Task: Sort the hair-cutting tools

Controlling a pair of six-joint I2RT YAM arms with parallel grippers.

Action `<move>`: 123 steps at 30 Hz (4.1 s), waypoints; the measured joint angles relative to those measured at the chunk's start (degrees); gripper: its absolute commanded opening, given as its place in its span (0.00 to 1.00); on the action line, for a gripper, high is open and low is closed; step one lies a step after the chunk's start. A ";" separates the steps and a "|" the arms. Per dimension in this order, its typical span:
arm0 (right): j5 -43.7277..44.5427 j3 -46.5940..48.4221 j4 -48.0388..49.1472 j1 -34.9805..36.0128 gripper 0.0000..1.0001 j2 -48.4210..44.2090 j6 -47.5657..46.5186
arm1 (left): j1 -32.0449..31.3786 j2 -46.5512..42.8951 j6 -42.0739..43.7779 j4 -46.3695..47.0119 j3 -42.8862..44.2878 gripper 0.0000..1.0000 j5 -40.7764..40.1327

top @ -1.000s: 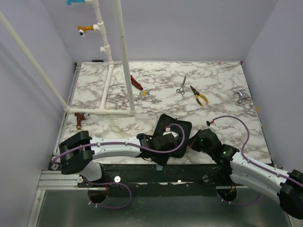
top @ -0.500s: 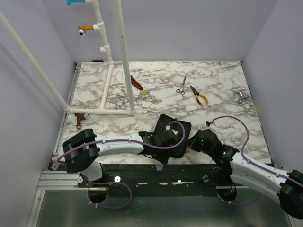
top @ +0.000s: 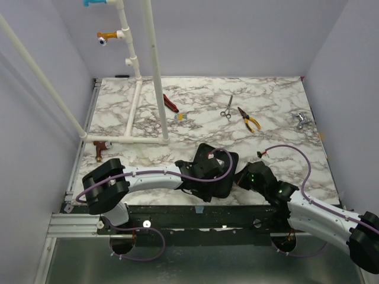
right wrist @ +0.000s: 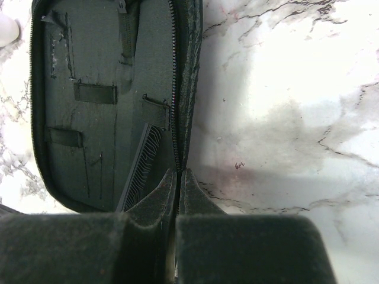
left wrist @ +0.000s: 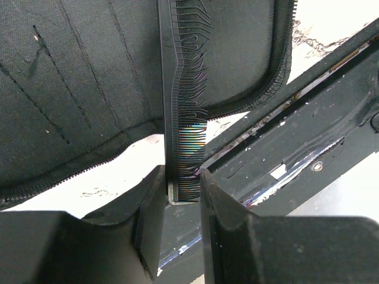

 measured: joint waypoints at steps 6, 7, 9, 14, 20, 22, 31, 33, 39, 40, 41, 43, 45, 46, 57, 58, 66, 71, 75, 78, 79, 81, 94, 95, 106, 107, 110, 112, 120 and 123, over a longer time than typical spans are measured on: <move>0.00 0.00 0.02 0.00 0.01 0.00 0.00 | 0.52 0.92 -0.22 0.00 0.00 0.00 -0.04; 0.00 0.00 0.02 0.00 0.01 0.00 0.00 | 0.63 0.94 -0.24 0.00 0.00 0.00 -0.04; 0.00 -0.02 0.07 0.00 0.01 0.00 0.00 | 0.72 1.03 -0.33 0.00 0.02 0.00 -0.04; -0.22 -0.52 0.94 0.00 0.01 0.57 0.00 | 0.92 2.25 -0.35 -0.39 1.86 0.00 -0.13; -0.35 -0.96 1.73 0.00 0.01 1.22 0.00 | 1.25 4.96 -0.31 -2.01 5.90 0.00 -0.48; -0.33 -0.96 1.90 0.00 0.01 1.09 0.00 | 1.27 5.86 -0.31 -2.64 7.04 0.00 -0.87; -0.37 -1.20 2.10 0.00 0.01 0.70 0.02 | 1.51 9.77 -0.33 -3.41 10.71 0.00 -4.28; -0.42 -1.20 2.12 0.00 0.01 0.81 0.02 | 1.53 10.47 -0.33 -3.41 11.28 0.00 -5.20; -0.46 -1.20 2.16 0.00 0.01 0.98 0.02 | 1.60 12.50 -0.35 -2.38 12.57 0.00 -7.48; -0.46 -1.20 2.14 0.00 0.01 0.98 0.02 | 1.62 12.68 -0.35 -2.25 12.72 0.01 -7.69; -0.46 -1.20 2.14 0.00 0.01 0.98 0.02 | 1.62 12.79 -0.35 -2.23 12.81 0.01 -7.82; -0.46 -1.20 2.14 0.00 0.01 1.01 0.02 | 1.62 13.18 -0.35 -2.16 13.22 0.02 -8.13; -0.48 -1.20 2.14 0.00 0.01 1.01 0.02 | 1.62 13.73 -0.35 -2.12 13.70 0.03 -8.48; -0.46 -1.20 2.14 0.00 0.01 1.01 0.02 | 1.62 13.88 -0.35 -2.16 13.88 0.03 -8.55; -0.46 -1.25 1.64 0.00 0.10 0.44 0.02 | 1.62 15.04 -0.26 -2.08 15.21 0.40 -9.11; -0.44 -1.25 1.16 0.00 0.15 0.02 0.04 | 1.62 14.99 0.00 -1.88 15.19 0.45 -9.07; -0.15 -0.28 -4.13 0.00 0.51 -1.07 0.61 | 1.64 12.17 0.28 0.33 12.04 0.57 -9.09; 0.63 2.12 -7.37 0.00 0.64 -1.38 1.18 | 1.88 7.23 0.31 -0.63 9.97 0.61 -9.66; 1.73 4.81 -10.25 0.00 0.68 -2.69 1.49 | 1.88 1.03 0.31 -2.73 9.38 0.68 -11.56; 2.56 7.04 -11.91 0.00 0.68 -4.24 1.31 | 1.90 -6.64 0.24 -4.26 8.41 0.69 -14.51; 2.78 7.80 -12.39 0.00 0.68 -4.81 1.07 | 2.05 -8.98 0.17 -4.35 7.76 0.70 -15.54; 3.06 9.35 -13.22 0.00 0.68 -5.68 0.44 | 2.69 -13.81 -0.09 -3.93 5.53 0.70 -17.00; 3.10 14.27 -12.70 0.00 0.69 -3.52 -5.22 | 18.16 -27.15 -1.90 17.84 -23.52 0.83 -5.60; 3.19 14.32 -12.59 0.00 0.69 -3.17 -5.38 | 18.34 -26.60 -1.95 19.63 -23.61 0.83 -4.70; 10.60 23.69 -10.36 -0.72 0.69 6.91 -6.43 | 18.86 -13.25 -2.40 30.51 -22.56 0.69 0.39; 11.04 25.05 -9.73 -1.44 0.69 8.70 -6.64 | 18.86 -12.74 -2.60 31.39 -22.62 0.69 1.14; 11.93 29.97 -7.76 -5.53 0.67 15.80 -7.63 | 18.84 -12.79 -2.97 34.23 -23.39 0.67 2.73; 12.02 33.31 -6.21 -8.50 0.64 21.55 -8.48 | 18.75 -13.03 -3.15 36.00 -24.17 0.66 3.54; 12.85 53.24 -3.50 -15.41 0.57 49.57 -15.19 | 17.79 -16.37 -3.19 40.00 -26.99 0.66 5.53; 12.92 63.01 -3.58 -16.96 0.55 59.43 -17.84 | 17.55 -17.49 -3.21 41.05 -27.76 0.66 5.53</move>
